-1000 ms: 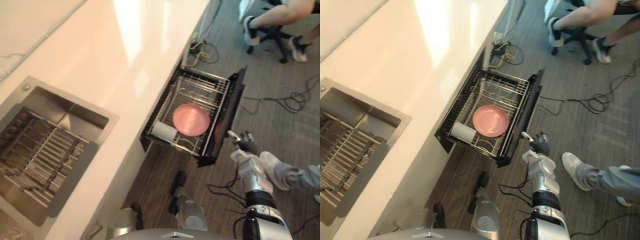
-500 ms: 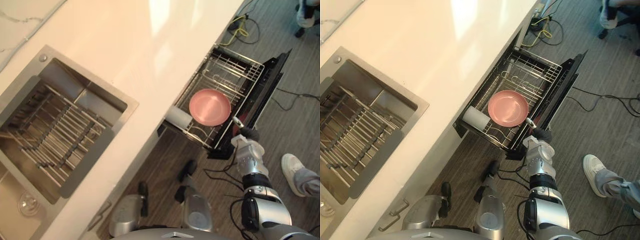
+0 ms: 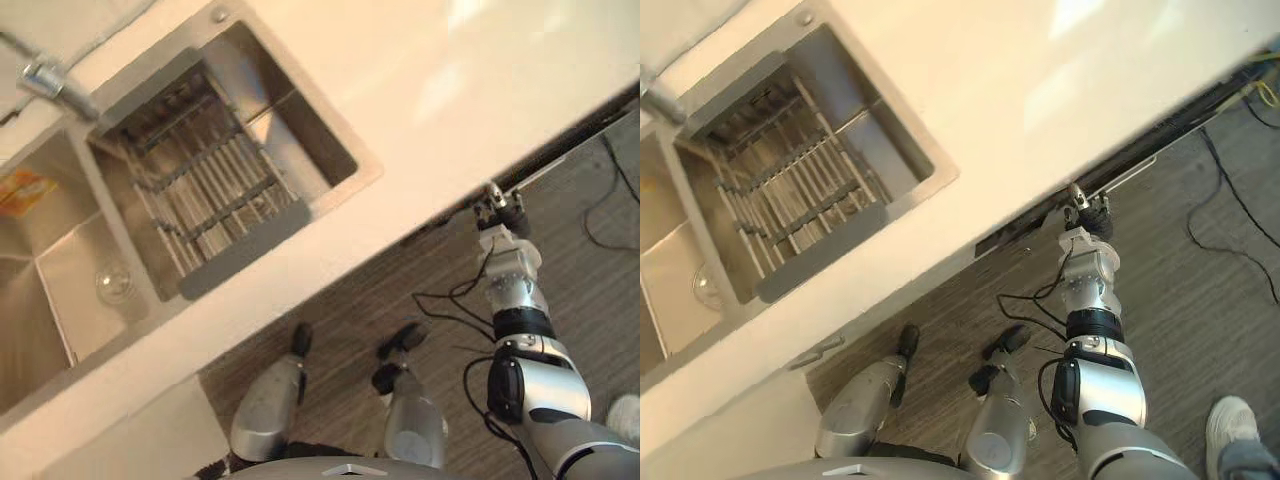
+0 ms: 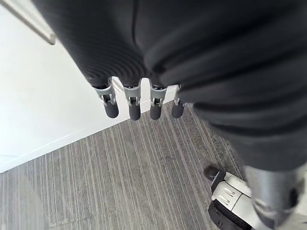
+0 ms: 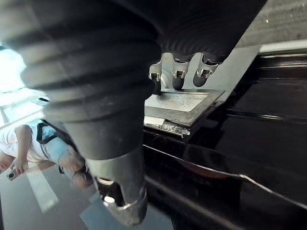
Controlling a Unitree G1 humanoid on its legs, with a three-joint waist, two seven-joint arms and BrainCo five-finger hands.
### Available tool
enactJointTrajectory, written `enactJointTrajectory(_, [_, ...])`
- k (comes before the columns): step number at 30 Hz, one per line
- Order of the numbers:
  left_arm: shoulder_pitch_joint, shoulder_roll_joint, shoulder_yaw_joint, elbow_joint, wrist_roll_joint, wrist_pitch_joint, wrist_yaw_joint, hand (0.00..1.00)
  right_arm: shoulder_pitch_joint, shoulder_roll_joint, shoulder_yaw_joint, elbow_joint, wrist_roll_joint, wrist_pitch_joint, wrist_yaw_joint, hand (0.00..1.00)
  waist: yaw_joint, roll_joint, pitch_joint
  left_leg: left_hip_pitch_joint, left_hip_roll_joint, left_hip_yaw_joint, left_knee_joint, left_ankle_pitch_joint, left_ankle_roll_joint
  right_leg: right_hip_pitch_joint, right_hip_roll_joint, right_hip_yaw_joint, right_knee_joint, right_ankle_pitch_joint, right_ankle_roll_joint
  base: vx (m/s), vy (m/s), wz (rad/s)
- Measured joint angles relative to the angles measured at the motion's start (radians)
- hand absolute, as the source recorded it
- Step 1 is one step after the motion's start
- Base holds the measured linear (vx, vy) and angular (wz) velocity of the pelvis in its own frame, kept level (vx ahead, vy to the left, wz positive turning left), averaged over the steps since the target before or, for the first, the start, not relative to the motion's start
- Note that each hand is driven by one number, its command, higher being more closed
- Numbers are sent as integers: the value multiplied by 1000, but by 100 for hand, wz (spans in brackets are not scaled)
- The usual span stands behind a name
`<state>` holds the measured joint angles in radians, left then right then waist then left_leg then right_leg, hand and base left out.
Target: Walk over to the sink, pick up the cup, carry it to the dishwasher, place the cup inside the dishwasher, then close the dishwasher door
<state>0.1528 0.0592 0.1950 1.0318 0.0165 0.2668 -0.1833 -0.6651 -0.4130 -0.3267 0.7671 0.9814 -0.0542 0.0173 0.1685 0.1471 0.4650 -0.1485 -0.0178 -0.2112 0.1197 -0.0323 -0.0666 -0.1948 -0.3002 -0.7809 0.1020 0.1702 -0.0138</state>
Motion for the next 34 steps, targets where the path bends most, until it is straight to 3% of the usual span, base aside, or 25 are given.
enactJointTrajectory(4, [27, -3, 28, 0, 66, -42, 1, 0, -5, 54, -27, -6, 74, -54, 35, 0, 5, 1, -1, 2, 3, -13, 0, 5, -3, 0, -13, -2, 46, -36, 7, -34, -20, 17])
enactJointTrajectory(6, [27, 1, 53, -7, 68, -70, 2, 0, -5, 59, -25, -6, 72, -58, 34, 0, 21, 1, -1, 3, 14, -12, -1, 4, -4, 0, -2, -3, 45, -44, 6, -82, -40, -3])
enactJointTrajectory(10, [26, 1, 83, -11, 61, -74, 7, 0, 84, 88, 58, -99, 31, -46, 26, 0, 29, -5, -12, 13, 47, -9, 1, -4, -19, 20, 46, -7, 9, -43, 5, -20, -62, -7])
enactJointTrajectory(13, [37, 5, 88, 0, 13, -75, 30, 0, 269, 131, 198, -187, -61, -23, 56, 0, 20, -44, -99, 7, 68, -8, 1, -16, -27, 22, 67, -23, -6, -54, 5, 78, -39, -1])
enactJointTrajectory(14, [39, 3, 87, 6, -31, -75, 48, 0, 386, 161, 259, -194, -129, -18, 86, 0, 19, -56, -159, 0, 102, -6, -3, -25, -17, 22, 69, -38, 35, -98, 32, 114, -44, 7])
enactJointTrajectory(15, [41, 2, 87, 1, -55, -77, 48, 0, 430, 175, 278, -192, -163, -20, 94, 0, 15, -60, -170, 4, 110, 6, -3, -24, -33, 0, 34, -17, 193, -155, 21, 92, -65, 58])
enactJointTrajectory(16, [37, 21, 87, -8, -94, -78, 47, 0, 516, 227, 302, -149, -212, -28, 110, 0, -17, -110, -175, 27, 81, 2, 7, -28, -34, 0, -43, 79, 440, -297, 47, 38, -141, 88])
enactJointTrajectory(17, [37, 40, 87, -20, -119, -72, 46, 0, 560, 262, 321, -85, -244, -28, 115, 0, -31, -153, -187, 29, 61, -13, 25, -45, -46, 15, -57, 119, 449, -341, 87, 14, -166, 107])
enactJointTrajectory(18, [40, 49, 85, -30, -162, -61, 41, 0, 613, 294, 324, 4, -276, -27, 114, 0, -28, -183, -210, 25, 54, 10, 48, -57, -43, 68, -49, 112, 378, -379, 102, 8, -144, 64])
enactJointTrajectory(19, [45, 46, 84, -35, -186, -60, 37, 0, 631, 297, 317, 40, -285, -29, 113, 0, -30, -180, -212, 24, 50, 50, 76, -55, -41, 84, -52, 105, 371, -373, 124, 23, -50, 45])
enactJointTrajectory(20, [59, 44, 85, -41, -235, -59, 24, 0, 669, 300, 280, 87, -301, -34, 109, 0, -47, -178, -211, 26, 43, 117, 113, -79, 5, 85, -52, 201, 431, -358, 154, 35, 41, 32])
enactJointTrajectory(21, [58, 45, 86, -38, -282, -56, 22, 0, 698, 305, 232, 134, -325, -46, 100, 0, -59, -180, -211, 59, 33, 99, 100, -81, 13, 45, -65, 338, 535, -316, 174, 36, 47, 38])
enactJointTrajectory(22, [50, 38, 77, -38, -304, -55, 16, 0, 707, 306, 211, 158, -332, -58, 95, 0, -72, -171, -208, 77, 36, 85, 97, -80, 17, 21, -59, 379, 564, -329, 173, 67, 9, 43])
enactJointTrajectory(23, [30, 38, 77, -41, -348, -58, 2, 0, 736, 309, 155, 180, -353, -79, 80, 0, -91, -149, -212, 84, 56, 57, 88, -79, 20, 17, -3, 437, 489, -374, 158, 48, -33, 55])
enactJointTrajectory(24, [-12, 36, 76, -40, -395, -69, 2, 0, 753, 313, 114, 200, -381, -96, 76, 0, -99, -150, -219, 84, 68, 24, 75, -78, 20, 17, 54, 498, 386, -379, 141, 40, -50, 60])
enactJointTrajectory(26, [-75, 40, 78, -45, -463, -88, 26, 0, 787, 344, 44, 207, -408, -121, 83, 0, -113, -167, -223, 78, 66, -24, 68, -78, 16, 41, 105, 599, 250, -365, 116, 18, -146, 97])
enactJointTrajectory(27, [-105, 31, 79, -68, -491, -91, 50, 0, 810, 370, 7, 225, -410, -124, 84, 0, -123, -188, -227, 77, 61, -37, 67, -83, 2, 81, 114, 625, 186, -316, 126, 11, -234, 117])
enactJointTrajectory(28, [-115, 18, 81, -78, -495, -90, 63, 0, 820, 380, -5, 236, -409, -117, 83, 0, -130, -202, -234, 85, 64, -35, 67, -82, -5, 101, 114, 611, 181, -282, 128, 40, -268, 105])
enactJointTrajectory(30, [-119, -10, 93, -88, -494, -90, 86, 0, 850, 407, -32, 232, -412, -94, 83, 0, -125, -187, -261, 107, 116, 30, 33, -45, -30, 126, 129, 546, 170, -297, 121, 132, -233, 59])
enactJointTrajectory(32, [-118, -43, 100, -86, -481, -82, 96, 0, 850, 396, -38, 225, -440, -72, 89, 0, -121, -155, -283, 132, 144, 82, -19, -8, -65, 164, 146, 516, 138, -285, 117, 204, -115, 31])
enactJointTrajectory(34, [-109, -44, 100, -77, -451, -76, 95, 0, 838, 393, -38, 221, -456, -53, 94, 0, -111, -155, -293, 159, 147, 86, -63, 9, -69, 191, 152, 507, 116, -282, 120, 133, -42, 17])
